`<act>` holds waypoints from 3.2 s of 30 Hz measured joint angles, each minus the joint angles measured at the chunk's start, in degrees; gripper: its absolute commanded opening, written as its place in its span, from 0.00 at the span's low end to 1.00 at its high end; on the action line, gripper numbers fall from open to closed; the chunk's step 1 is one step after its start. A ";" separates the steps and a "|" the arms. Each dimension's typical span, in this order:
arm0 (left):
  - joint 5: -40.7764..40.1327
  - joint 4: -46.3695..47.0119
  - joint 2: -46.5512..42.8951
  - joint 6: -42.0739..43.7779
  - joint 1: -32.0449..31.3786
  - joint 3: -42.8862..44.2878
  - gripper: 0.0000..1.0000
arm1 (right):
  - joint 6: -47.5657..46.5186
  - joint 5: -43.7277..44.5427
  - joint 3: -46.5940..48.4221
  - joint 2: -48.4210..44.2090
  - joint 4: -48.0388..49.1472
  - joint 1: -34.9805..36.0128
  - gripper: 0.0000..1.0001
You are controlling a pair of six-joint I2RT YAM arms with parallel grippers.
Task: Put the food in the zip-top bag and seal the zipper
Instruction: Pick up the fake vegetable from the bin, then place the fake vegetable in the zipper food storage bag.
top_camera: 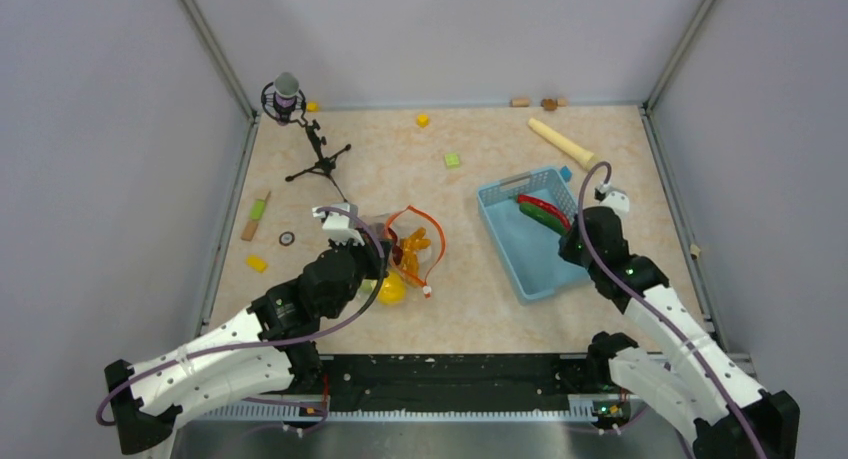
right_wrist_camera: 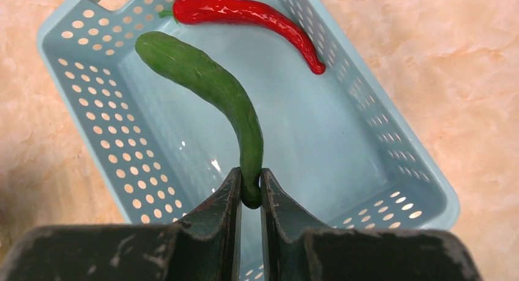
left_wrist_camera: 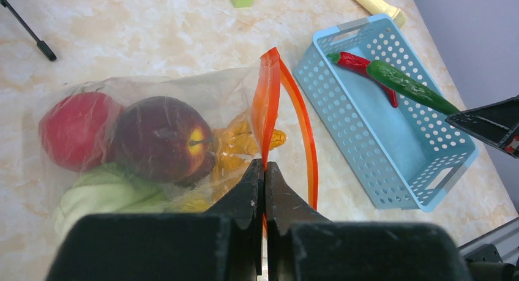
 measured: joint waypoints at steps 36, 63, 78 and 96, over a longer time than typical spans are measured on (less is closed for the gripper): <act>3.39 0.33 0.79 0.59 0.00 0.00 0.00 | -7.13 -6.99 10.14 18.86 21.55 32.74 0.00; 12.35 2.91 1.90 3.45 0.02 -0.02 0.00 | 0.46 5.57 16.92 38.38 49.33 42.56 0.06; 12.83 1.18 1.84 4.61 0.13 -1.16 0.00 | 3.80 4.28 16.44 45.03 61.42 43.01 0.14; 2.93 -2.40 -4.83 0.48 -0.31 -1.55 0.00 | 1.66 1.64 16.70 44.68 60.94 43.04 0.46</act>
